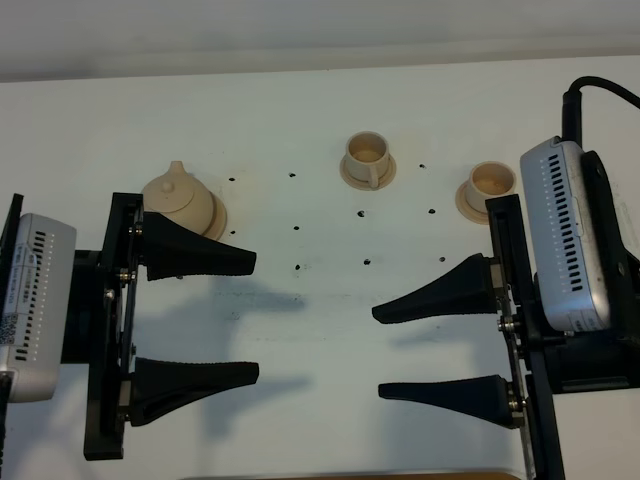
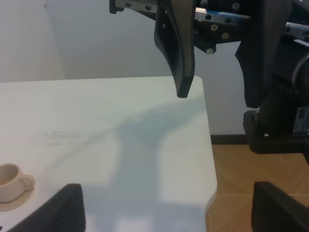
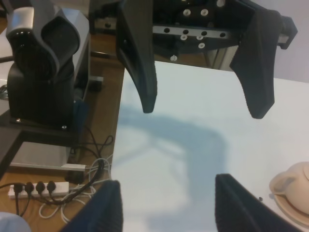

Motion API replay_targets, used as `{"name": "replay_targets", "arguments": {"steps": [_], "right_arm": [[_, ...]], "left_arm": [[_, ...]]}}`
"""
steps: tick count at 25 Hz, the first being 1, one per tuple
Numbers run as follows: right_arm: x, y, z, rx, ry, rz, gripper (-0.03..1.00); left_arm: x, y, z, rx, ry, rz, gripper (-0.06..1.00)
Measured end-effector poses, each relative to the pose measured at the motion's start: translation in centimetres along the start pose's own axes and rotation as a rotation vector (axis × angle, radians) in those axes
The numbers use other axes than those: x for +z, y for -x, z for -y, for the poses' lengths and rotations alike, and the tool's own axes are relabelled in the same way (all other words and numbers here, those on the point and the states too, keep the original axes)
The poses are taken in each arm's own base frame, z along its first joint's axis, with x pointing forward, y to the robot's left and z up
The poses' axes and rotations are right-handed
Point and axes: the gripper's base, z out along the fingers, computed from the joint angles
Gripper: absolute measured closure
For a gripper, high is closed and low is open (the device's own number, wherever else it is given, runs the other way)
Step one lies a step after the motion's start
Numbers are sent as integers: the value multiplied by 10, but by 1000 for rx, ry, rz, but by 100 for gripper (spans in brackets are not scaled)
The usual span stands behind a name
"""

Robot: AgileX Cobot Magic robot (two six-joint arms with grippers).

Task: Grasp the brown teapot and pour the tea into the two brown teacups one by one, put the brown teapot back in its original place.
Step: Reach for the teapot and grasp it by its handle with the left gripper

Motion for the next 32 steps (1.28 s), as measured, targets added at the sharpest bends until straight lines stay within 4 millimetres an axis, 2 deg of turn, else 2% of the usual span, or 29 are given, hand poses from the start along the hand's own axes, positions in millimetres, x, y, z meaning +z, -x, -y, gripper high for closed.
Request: {"name": "replay_targets", "arguments": {"steps": [32], "right_arm": [[0,0,1,75,-7,-3,54]], "left_arm": [[0,2,-1,-15,13,26,19]]}}
